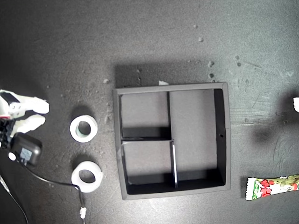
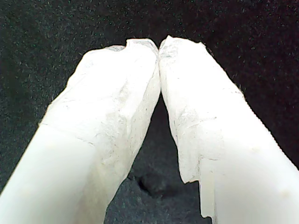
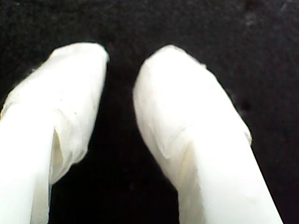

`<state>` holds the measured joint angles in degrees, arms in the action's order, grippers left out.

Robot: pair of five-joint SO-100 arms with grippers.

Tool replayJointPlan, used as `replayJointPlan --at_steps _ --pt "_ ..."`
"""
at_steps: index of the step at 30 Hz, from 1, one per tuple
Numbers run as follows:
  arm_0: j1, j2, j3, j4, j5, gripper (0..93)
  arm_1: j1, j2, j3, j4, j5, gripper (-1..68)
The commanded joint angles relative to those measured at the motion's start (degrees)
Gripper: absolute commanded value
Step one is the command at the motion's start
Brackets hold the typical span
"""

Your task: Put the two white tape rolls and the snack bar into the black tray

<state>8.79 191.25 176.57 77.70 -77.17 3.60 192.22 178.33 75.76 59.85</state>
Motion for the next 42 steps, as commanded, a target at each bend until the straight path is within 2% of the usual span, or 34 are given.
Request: replayJointPlan --at_steps 1,14,17,21,25,27,28,31,33,35,37,42 --pt "-0.09 2.72 3.25 2.29 -0.53 5.2 -0.09 -0.18 0.70 0.97 -0.62 -0.2" --pt "-0.09 2.72 3.25 2.29 -0.79 5.2 -0.09 -0.18 0.70 0.97 -0.62 -0.2" --pt "-0.97 2.72 3.25 2.29 -12.22 5.2 -0.09 -0.18 0.70 0.97 2.20 -0.2" --pt "-4.04 2.81 3.25 1.49 -15.91 7.1 0.70 -0.18 0.70 0.97 7.73 -0.2" --pt "-4.22 2.81 3.25 -6.68 -8.61 0.0 2.55 -0.18 0.70 0.97 16.79 -0.2" --pt "-1.23 2.72 3.25 -9.93 -9.23 0.0 4.39 -0.18 0.70 0.44 18.54 -0.4" --pt "0.18 2.64 3.25 -12.66 -7.38 0.0 4.39 -0.18 0.70 -1.32 17.75 -0.5" --pt "1.76 2.64 3.25 -30.76 13.18 0.8 0.97 -0.18 0.70 -14.33 2.99 -0.6" --pt "0.62 2.64 1.76 -38.67 21.97 5.8 -2.02 -0.18 0.70 -21.80 -5.80 -0.6" --pt "-2.55 2.64 -2.55 -36.91 24.52 11.9 -3.96 -0.18 0.70 -25.84 -11.16 -0.6" --pt "-4.13 1.58 -8.00 -30.94 25.49 16.8 -4.48 -0.18 0.70 -27.33 -12.22 -0.6" --pt "1.23 -21.88 -24.08 -24.70 24.26 22.4 -4.31 -0.18 0.70 -29.62 -9.40 -0.6"
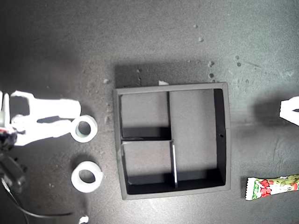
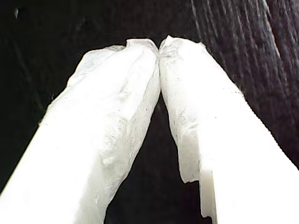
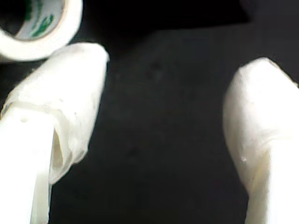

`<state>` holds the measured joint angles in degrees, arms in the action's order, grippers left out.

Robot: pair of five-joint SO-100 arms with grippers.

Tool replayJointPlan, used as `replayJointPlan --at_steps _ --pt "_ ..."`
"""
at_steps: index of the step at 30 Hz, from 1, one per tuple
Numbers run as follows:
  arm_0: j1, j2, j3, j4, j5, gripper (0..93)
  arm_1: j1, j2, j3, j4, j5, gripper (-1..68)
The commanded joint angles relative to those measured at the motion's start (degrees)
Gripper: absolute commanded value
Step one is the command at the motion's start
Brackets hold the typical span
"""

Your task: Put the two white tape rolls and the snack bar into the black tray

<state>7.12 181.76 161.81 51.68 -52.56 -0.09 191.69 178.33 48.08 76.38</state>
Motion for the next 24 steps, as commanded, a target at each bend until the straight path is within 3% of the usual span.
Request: replayJointPlan --at_steps 1,3,7,10,17,24 --pt "4.31 -18.11 -12.30 1.76 -1.23 22.2 -0.62 0.35 0.70 -1.93 -24.35 -0.6" --pt "6.42 -29.44 -18.11 3.43 -3.25 21.3 -0.62 0.35 0.70 -0.44 -15.82 -0.5" --pt "10.37 -49.04 -29.09 5.10 -4.66 20.4 5.98 0.35 0.70 4.39 7.03 -0.6" --pt "11.78 -61.61 -36.47 7.47 -5.27 20.1 6.06 0.35 0.70 6.24 22.24 -0.6" --pt "11.69 -73.83 -43.24 7.91 -5.27 19.5 3.69 0.35 0.70 3.52 32.43 -0.7" --pt "10.55 -76.82 -43.33 7.91 -5.71 17.6 2.64 0.35 0.70 0.18 29.27 -0.7"
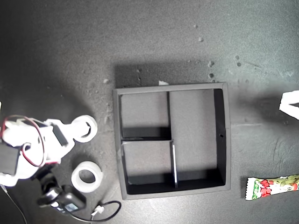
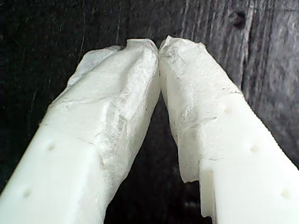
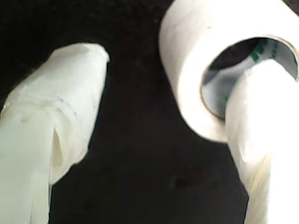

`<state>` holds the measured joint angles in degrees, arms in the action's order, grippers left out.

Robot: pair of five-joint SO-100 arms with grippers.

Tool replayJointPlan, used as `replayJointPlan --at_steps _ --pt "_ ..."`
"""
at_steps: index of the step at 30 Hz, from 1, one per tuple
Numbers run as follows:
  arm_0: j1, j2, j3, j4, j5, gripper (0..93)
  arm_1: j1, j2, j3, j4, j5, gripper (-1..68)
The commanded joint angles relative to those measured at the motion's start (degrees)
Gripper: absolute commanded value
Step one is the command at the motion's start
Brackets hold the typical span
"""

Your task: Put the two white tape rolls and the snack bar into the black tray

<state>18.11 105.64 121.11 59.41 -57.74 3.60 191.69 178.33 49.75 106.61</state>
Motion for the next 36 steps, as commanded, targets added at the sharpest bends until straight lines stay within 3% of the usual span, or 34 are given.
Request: replayJointPlan --at_steps 1,5,9,14,17,23,26,32,36 --pt "-0.53 -1.58 -2.99 0.18 -0.35 16.7 -1.32 0.35 0.70 -1.85 -1.58 -0.7" --pt "-1.23 -6.33 -5.36 0.00 -0.35 13.3 -1.58 0.35 0.70 -7.12 -11.43 -0.6" --pt "-3.78 -9.40 -6.94 0.00 -1.93 0.3 0.79 0.35 0.70 -8.61 -20.30 -0.5" --pt "-5.36 -8.53 -7.73 0.09 -2.37 0.2 4.04 0.35 0.70 -13.62 -24.96 2.4" --pt "-6.77 -5.54 -9.32 2.46 -1.05 0.2 2.90 0.35 0.44 -21.01 -43.24 2.6" --pt "-10.90 -0.09 -23.03 14.24 5.80 0.1 -2.55 0.35 -4.66 -20.57 -67.85 5.8" --pt "-11.34 -4.04 -37.35 21.18 9.05 0.1 -5.10 -0.44 -11.95 -16.08 -76.38 6.4" --pt "-6.42 -22.24 -67.94 29.79 11.51 0.1 -9.23 -3.08 -25.22 -8.17 -87.71 10.6" --pt "-2.37 -34.72 -84.29 33.13 10.28 0.1 -11.07 -25.22 -40.25 -7.73 -88.51 14.8"
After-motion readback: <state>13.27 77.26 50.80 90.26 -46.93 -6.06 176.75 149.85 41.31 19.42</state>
